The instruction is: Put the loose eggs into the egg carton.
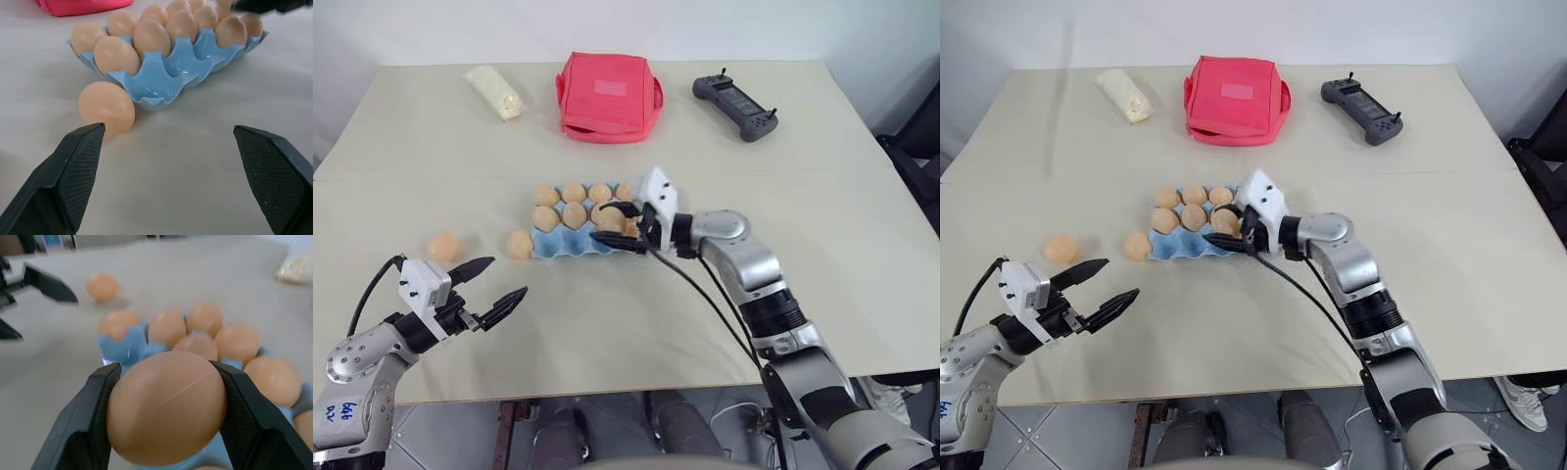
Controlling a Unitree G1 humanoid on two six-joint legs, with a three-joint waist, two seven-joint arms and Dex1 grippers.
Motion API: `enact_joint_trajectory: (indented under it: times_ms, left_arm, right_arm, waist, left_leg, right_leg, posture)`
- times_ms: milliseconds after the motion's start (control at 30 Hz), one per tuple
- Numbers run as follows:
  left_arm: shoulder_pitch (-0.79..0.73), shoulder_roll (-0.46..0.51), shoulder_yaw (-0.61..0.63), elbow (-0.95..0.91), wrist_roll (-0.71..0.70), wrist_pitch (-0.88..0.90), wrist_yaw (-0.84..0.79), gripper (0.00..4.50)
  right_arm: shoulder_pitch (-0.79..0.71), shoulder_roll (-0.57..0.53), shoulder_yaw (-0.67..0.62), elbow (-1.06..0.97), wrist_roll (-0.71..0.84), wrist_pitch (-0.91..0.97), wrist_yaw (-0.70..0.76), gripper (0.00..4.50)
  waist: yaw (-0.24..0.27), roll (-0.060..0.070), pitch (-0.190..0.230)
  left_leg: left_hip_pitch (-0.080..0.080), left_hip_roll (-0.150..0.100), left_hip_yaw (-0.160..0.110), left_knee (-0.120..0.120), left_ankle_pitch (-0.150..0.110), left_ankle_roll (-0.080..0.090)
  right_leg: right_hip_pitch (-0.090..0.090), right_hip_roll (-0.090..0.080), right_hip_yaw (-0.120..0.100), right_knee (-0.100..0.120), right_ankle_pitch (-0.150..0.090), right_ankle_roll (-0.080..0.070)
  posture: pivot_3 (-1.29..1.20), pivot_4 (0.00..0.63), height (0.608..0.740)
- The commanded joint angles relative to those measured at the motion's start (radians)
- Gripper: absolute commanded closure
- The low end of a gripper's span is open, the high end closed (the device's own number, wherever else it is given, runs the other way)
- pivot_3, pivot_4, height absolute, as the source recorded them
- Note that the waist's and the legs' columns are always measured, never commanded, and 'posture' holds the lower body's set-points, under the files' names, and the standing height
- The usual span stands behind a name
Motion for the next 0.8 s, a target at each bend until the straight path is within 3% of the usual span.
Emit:
enact_joint_trajectory:
  times_ms: [33,167,200,333,567,667,800]
  left_arm:
    - [0.014,-0.009,0.014,-0.031,-0.008,-0.014,0.013,0.00]
    - [0.021,-0.014,0.011,-0.038,-0.009,-0.014,0.021,0.00]
    - [0.022,-0.015,0.011,-0.039,-0.009,-0.013,0.022,0.00]
    - [0.033,-0.015,0.017,-0.047,-0.010,-0.015,0.024,0.00]
    - [0.104,0.005,0.110,-0.013,-0.001,-0.046,0.022,0.00]
    - [0.143,0.008,0.143,0.004,-0.005,-0.057,0.010,0.00]
    - [0.186,-0.002,0.177,0.027,-0.002,-0.073,0.013,0.00]
  right_arm:
    - [-0.012,0.010,-0.016,-0.002,0.005,-0.025,-0.011,1.33]
    - [-0.012,0.015,-0.021,-0.018,0.019,-0.022,-0.004,0.10]
    - [-0.012,0.013,-0.023,-0.025,0.022,-0.020,-0.001,0.05]
    - [0.018,-0.040,-0.047,-0.097,0.057,-0.037,0.059,0.05]
    - [0.180,-0.242,-0.144,-0.142,0.108,-0.157,0.203,0.05]
    - [0.252,-0.273,-0.207,-0.141,0.153,-0.278,0.255,0.05]
    - [0.334,-0.315,-0.293,-0.173,0.273,-0.259,0.338,0.05]
  waist:
    - [-0.001,0.000,0.000]
    - [-0.004,0.000,0.000]
    - [-0.005,0.000,0.000]
    - [-0.005,0.000,0.000]
    - [0.003,-0.001,0.000]
    - [0.001,-0.002,0.001]
    - [-0.003,-0.003,0.001]
  left_leg:
    - [0.000,0.000,0.000,0.000,0.000,0.000]
    - [0.000,0.000,0.000,0.000,0.000,-0.001]
    - [0.000,0.000,0.000,0.000,0.000,-0.001]
    - [0.000,0.000,0.000,0.000,0.000,-0.002]
    - [-0.002,0.000,-0.001,-0.001,-0.002,-0.001]
    - [-0.002,0.000,-0.001,-0.001,-0.002,0.000]
    - [0.000,0.000,0.001,-0.001,-0.002,0.000]
  right_leg:
    - [0.000,0.000,0.000,0.000,0.000,0.000]
    - [-0.001,0.000,0.000,0.000,0.000,0.000]
    - [-0.001,0.000,0.000,0.000,0.000,-0.001]
    - [-0.001,0.000,0.000,0.000,0.000,-0.001]
    - [0.000,-0.001,-0.001,-0.004,0.000,-0.001]
    - [0.000,0.000,-0.001,-0.005,0.000,-0.001]
    - [0.001,0.001,0.001,-0.005,0.000,-0.001]
  posture:
    - [0.00,0.150,0.740]
    - [0.00,0.150,0.740]
    - [0.00,0.150,0.740]
    - [0.00,0.150,0.740]
    - [0.00,0.150,0.740]
    - [0.00,0.150,0.740]
    - [0.00,0.150,0.740]
